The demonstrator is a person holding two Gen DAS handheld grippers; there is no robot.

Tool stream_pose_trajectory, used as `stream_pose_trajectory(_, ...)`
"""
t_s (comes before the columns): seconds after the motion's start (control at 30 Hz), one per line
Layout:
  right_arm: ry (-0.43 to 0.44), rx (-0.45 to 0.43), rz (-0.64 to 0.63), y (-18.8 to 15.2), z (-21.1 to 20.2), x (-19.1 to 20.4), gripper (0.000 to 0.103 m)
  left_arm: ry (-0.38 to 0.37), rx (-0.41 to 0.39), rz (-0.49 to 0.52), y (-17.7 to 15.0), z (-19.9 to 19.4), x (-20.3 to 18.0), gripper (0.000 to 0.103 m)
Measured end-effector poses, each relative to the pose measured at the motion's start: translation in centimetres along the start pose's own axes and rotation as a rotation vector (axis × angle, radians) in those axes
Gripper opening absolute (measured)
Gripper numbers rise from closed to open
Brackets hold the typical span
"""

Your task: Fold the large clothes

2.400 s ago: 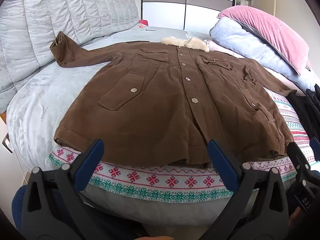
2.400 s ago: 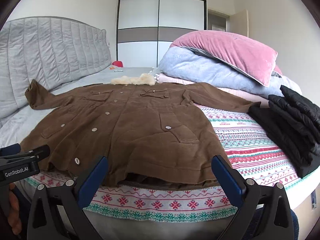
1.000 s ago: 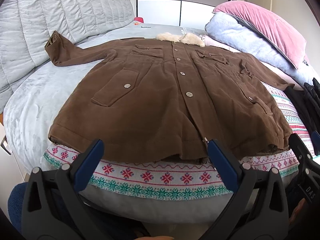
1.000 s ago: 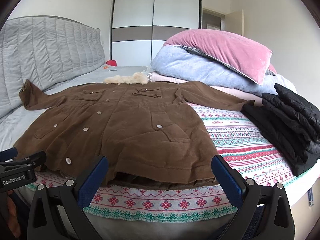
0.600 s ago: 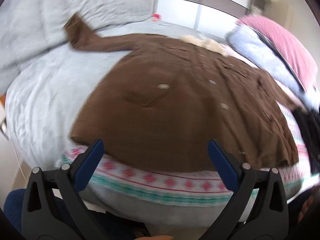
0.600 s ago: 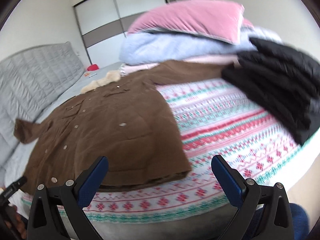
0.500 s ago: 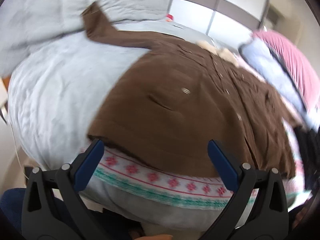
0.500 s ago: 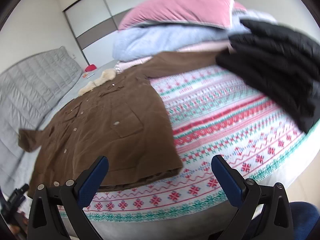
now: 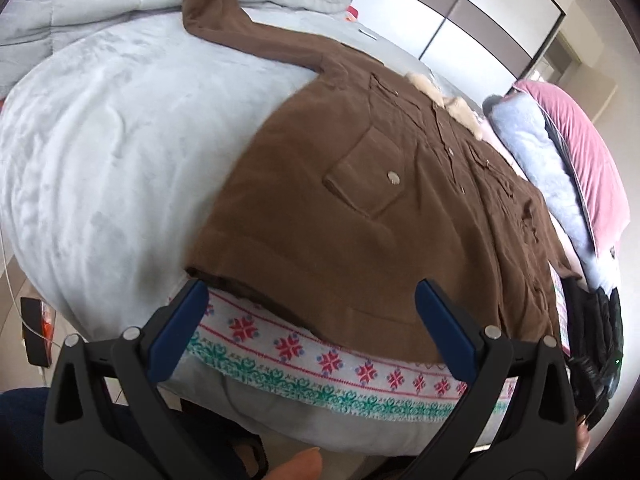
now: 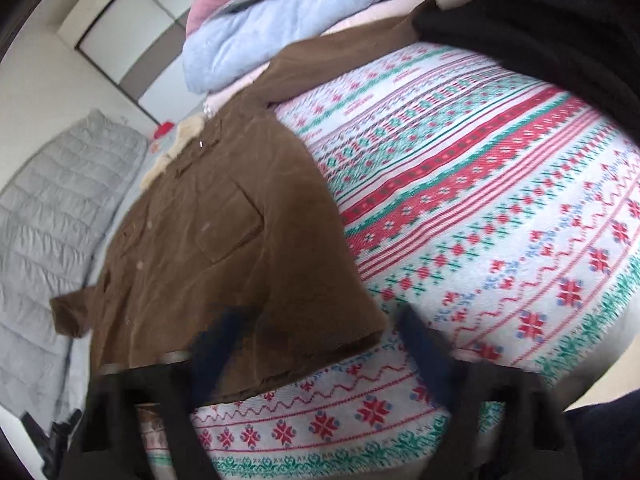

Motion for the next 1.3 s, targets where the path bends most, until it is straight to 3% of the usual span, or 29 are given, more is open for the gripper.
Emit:
stream_pose_trajectory(0.03, -0.01, 0.009, 0.003, 0.1, 0.4, 0.0, 0.046, -0.006, 0.002, 0.001, 0.2, 0.0, -0.2, 0.103)
stream_pose_trajectory(0.1, -0.003, 0.013, 0.022, 0.4, 0.6, -0.2, 0.029, -0.025, 0.009, 0.006, 0.5, -0.1, -0.5, 0.103)
stream_pose_trajectory(0.13, 0.021, 0.024, 0.03, 0.5, 0.7, -0.2, 0.015, -0.04, 0.015, 0.002, 0.7, -0.1, -0.7, 0.103)
stream_pose_trajectory(0.27, 0.066, -0.036, 0.029, 1.5, -1.8, -0.2, 0.01, -0.117, 0.025, -0.003, 1.5, -0.5, -1.0, 0.103)
stream_pose_trajectory(0.4, 0.086, -0.035, 0.005, 1.5, -3.7, 0.0, 0.009, -0.109, 0.012, -0.048, 2.3, -1.2, -0.4, 0.103)
stream_pose_trajectory(0.5, -0.003, 0.041, -0.053, 1.0, -1.9, 0.4, 0.013, -0.11, 0.004, -0.082, 3.3, -1.6, -0.7, 0.103)
stream_pose_trajectory(0.6, 0.006, 0.024, -0.042, 2.5, -2.7, 1.2, 0.021, -0.119, -0.021, -0.058, 5.2, -2.3, -2.8, 0.103)
stream_pose_trajectory(0.7, 0.017, -0.076, -0.076, 5.9, -5.1, 2.5, 0.046, -0.138, -0.093, -0.049, 7.7, -3.6, -5.1, 0.103)
stream_pose_trajectory(0.73, 0.024, -0.104, -0.073, 7.3, -5.7, 2.8, 0.061, -0.145, -0.119, -0.056, 8.7, -3.8, -6.0, 0.103)
stream_pose_trajectory(0.77, 0.041, -0.122, -0.056, 9.0, -6.1, 3.0, 0.065, -0.143, -0.127, -0.062, 9.6, -3.8, -6.7, 0.103)
stream_pose_trajectory(0.9, 0.058, -0.159, 0.053, 16.9, -4.9, 2.7, 0.065, -0.161, -0.058, -0.051, 13.0, -1.1, -10.9, 0.103)
stream_pose_trajectory(1.07, 0.065, -0.139, 0.207, 25.0, 1.5, 1.6, 0.065, -0.112, -0.011, 0.065, 16.9, 3.6, -16.4, 0.103)
stream_pose_trajectory(1.2, 0.019, -0.14, 0.311, 28.0, 6.2, -0.7, 0.065, -0.077, 0.034, 0.124, 16.9, 8.7, -17.8, 0.103)
stream_pose_trajectory(1.3, -0.055, -0.162, 0.284, 30.2, 9.3, -1.4, 0.065, -0.053, 0.075, 0.161, 15.7, 13.1, -17.6, 0.103)
Point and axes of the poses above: each gripper's, at about its wrist camera, not at the fingertips, and z roughly the way its jaws point, x to its left, y to its top, the point moved 3 cm from there along z, roughly the way its jaws point, and after that the axes turned 11 degrees about z, right-handed, at the moved point
